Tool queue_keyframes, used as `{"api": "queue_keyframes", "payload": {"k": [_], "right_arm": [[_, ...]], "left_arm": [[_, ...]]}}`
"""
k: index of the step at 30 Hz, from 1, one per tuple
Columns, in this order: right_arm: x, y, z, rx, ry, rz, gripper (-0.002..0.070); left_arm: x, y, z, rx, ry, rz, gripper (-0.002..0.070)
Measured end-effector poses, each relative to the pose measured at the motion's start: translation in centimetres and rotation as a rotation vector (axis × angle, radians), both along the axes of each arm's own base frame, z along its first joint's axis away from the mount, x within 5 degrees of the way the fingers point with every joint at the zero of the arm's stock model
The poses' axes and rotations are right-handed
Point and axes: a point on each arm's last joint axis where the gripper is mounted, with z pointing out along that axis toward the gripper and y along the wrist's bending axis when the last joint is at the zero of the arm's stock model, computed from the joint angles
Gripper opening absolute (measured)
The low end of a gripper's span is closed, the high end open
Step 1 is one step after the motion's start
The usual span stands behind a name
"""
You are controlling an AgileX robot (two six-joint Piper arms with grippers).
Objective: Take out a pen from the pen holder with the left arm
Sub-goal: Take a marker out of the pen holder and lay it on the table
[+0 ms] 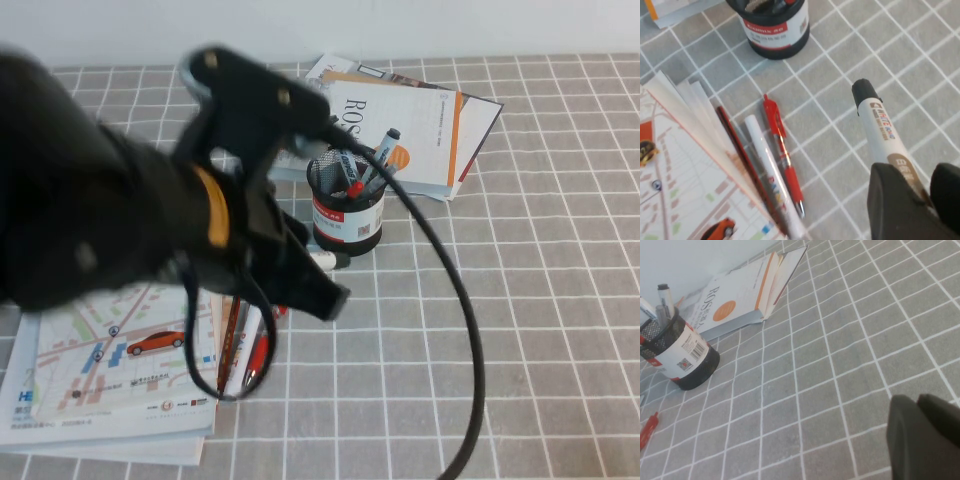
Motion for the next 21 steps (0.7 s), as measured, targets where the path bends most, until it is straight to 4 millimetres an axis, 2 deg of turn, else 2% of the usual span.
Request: {"api": "queue_keyframes", "payload": {"k": [6, 11, 13, 16, 21], "right_arm": [[0.0, 0.0, 0.0, 0.000, 0.000, 0.000, -0.0013], [0.0, 0.0, 0.0, 0.000, 0.000, 0.000, -0.0013], [0.0, 0.0, 0.0, 0.000, 0.000, 0.000, -0.0013], [0.0, 0.0, 0.0, 0.000, 0.000, 0.000, -0.0013], [0.0, 0.0, 0.0, 0.000, 0.000, 0.000, -0.0013]], "left_arm": [[-0.6, -0.4, -4.3, -0.126, -0.153, 0.060, 0.0124], [-1.7, 1.1, -6.0, -0.283, -0.371, 0.090, 0.0124], [-2.2, 1.8, -6.8, -0.373, -0.401, 0.112, 0.0124], [-2.9, 2.8, -8.8, -0.460, -0.357, 0.163, 0.0124], [-3.6, 4.4, -12.3, -0.474, -0.279, 0.282, 0.0124]]}}
